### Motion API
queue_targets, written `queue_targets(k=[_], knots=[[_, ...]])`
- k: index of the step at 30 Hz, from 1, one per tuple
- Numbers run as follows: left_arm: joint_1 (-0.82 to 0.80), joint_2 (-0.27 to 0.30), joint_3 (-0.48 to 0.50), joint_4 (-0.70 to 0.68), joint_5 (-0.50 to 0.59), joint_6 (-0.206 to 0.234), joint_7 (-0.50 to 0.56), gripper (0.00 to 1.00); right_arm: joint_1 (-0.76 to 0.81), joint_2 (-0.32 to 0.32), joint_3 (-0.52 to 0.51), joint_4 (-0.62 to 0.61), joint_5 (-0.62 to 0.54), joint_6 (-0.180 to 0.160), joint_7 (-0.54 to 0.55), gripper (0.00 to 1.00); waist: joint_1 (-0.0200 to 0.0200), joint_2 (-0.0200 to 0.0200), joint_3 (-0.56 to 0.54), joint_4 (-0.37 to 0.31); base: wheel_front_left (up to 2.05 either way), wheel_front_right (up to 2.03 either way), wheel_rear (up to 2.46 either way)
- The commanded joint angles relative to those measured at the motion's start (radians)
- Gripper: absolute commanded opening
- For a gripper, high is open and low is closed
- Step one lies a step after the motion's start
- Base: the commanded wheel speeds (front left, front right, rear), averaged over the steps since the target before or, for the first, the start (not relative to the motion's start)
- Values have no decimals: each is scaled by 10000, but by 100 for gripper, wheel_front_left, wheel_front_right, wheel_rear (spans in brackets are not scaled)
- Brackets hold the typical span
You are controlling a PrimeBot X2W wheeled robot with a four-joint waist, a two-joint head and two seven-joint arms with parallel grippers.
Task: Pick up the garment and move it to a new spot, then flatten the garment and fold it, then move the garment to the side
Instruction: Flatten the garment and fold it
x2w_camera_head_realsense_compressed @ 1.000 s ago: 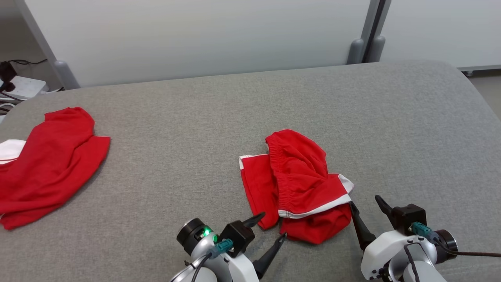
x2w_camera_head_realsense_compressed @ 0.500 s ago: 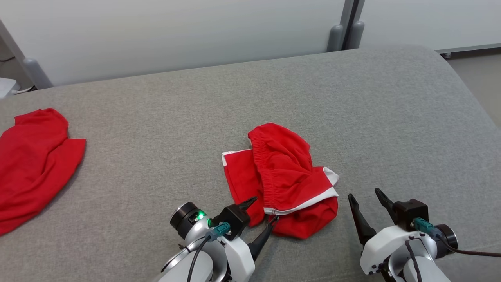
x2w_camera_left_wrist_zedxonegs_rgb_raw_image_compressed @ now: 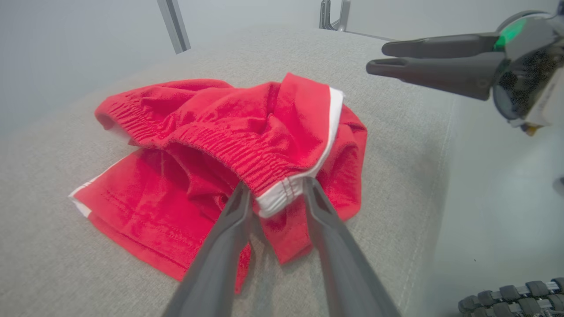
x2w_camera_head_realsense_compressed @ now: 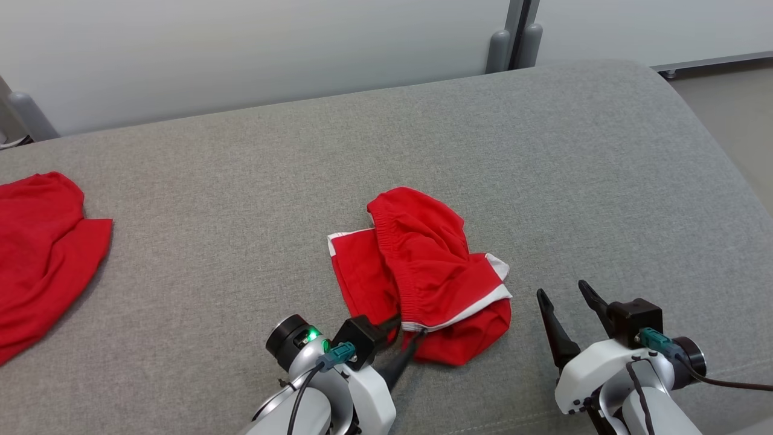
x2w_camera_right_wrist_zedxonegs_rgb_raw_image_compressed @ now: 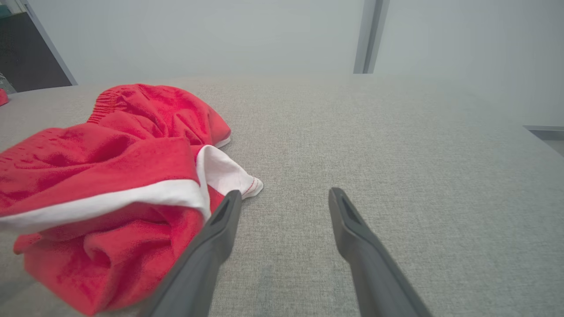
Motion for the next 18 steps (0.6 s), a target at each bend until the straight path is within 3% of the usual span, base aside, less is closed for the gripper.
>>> queue_targets(k=[1,10,18], knots=[[-547,40,224,-221,-44,-81,-103,0,-222,-37,130,-286,23,40,-136,100,0,0,-11,14,0,0,0],[-136,152,679,-78,61,-63,-103,0,-167,-37,282,-274,417,40,-136,100,0,0,-146,261,0,0,0],[415,1059,841,-52,254,36,-103,0,-88,-37,374,34,668,40,-136,100,0,0,-209,959,0,0,0]])
